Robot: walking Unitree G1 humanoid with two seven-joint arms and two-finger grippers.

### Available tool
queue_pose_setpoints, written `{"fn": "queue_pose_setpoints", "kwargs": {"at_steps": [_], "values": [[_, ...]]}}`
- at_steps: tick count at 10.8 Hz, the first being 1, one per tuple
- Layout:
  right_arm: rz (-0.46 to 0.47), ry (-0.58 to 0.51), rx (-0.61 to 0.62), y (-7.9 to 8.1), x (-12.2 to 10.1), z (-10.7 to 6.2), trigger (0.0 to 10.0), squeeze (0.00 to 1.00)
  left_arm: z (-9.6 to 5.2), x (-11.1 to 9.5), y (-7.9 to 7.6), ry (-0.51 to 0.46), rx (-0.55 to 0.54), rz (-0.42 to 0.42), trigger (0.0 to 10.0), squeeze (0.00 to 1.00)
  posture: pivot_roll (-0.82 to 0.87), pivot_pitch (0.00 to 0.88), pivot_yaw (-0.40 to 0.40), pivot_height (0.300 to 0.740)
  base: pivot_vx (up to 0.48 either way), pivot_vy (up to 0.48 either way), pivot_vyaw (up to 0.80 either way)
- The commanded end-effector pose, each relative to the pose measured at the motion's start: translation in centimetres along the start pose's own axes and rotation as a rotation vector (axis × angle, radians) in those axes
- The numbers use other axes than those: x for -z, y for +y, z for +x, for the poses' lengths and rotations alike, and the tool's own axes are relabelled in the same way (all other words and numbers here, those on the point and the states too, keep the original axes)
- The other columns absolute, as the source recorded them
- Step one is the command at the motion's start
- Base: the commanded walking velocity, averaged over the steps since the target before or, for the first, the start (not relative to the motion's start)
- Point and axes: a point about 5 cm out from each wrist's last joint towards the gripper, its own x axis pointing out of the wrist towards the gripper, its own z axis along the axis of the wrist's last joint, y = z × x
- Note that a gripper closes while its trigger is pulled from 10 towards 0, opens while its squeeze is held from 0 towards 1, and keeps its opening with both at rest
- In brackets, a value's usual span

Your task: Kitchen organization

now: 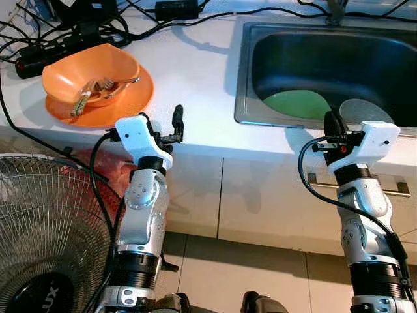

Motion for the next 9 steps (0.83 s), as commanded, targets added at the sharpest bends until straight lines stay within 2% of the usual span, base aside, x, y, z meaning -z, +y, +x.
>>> {"fn": "queue_pose_setpoints", "kwargs": {"at_steps": [1, 2, 3, 4, 5, 7, 9], "values": [[0.021, 0.1, 0.014, -0.2, 1.9, -0.6, 10.0, 0.0, 0.0, -0.4, -0.2, -0.008, 0.004, -0.029, 10.0, 1.0, 0.02, 0.164, 0.061, 0.74, 0.0, 0.0, 0.0], [0.02, 0.102, 0.016, -0.3, 1.9, -0.6, 10.0, 0.0, 0.1, -0.5, -0.8, 0.007, -0.006, -0.109, 10.0, 1.0, 0.02, 0.17, 0.058, 0.74, 0.0, 0.0, 0.0], [0.02, 0.104, 0.014, -0.3, 2.0, -0.6, 10.0, 0.0, 0.1, -0.7, -1.6, 0.011, -0.012, -0.207, 10.0, 0.0, 0.02, 0.173, 0.056, 0.74, 0.0, 0.0, 0.0], [0.02, 0.103, 0.013, -0.3, 1.9, -0.5, 10.0, 0.0, 0.2, -1.3, -2.2, 0.003, -0.046, -0.308, 10.0, 0.0, 0.02, 0.175, 0.053, 0.74, 0.0, 0.0, 0.0], [0.019, 0.102, 0.011, -0.3, 1.9, -0.5, 10.0, 0.0, 0.2, -1.6, -2.3, -0.007, -0.062, -0.322, 10.0, 0.0, 0.02, 0.174, 0.051, 0.74, 0.0, 0.0, 0.0], [0.015, 0.101, 0.011, -0.5, 1.8, -0.5, 10.0, 0.0, 0.2, -1.9, -1.5, -0.012, -0.166, -0.375, 10.0, 0.0, 0.02, 0.175, 0.048, 0.74, 0.0, 0.0, 0.0], [0.013, 0.1, 0.007, -0.5, 1.7, -0.4, 10.0, 0.0, 0.2, -2.2, 0.0, -0.019, -0.268, -0.432, 10.0, 0.0, 0.02, 0.177, 0.044, 0.74, 0.0, 0.0, 0.0]]}}
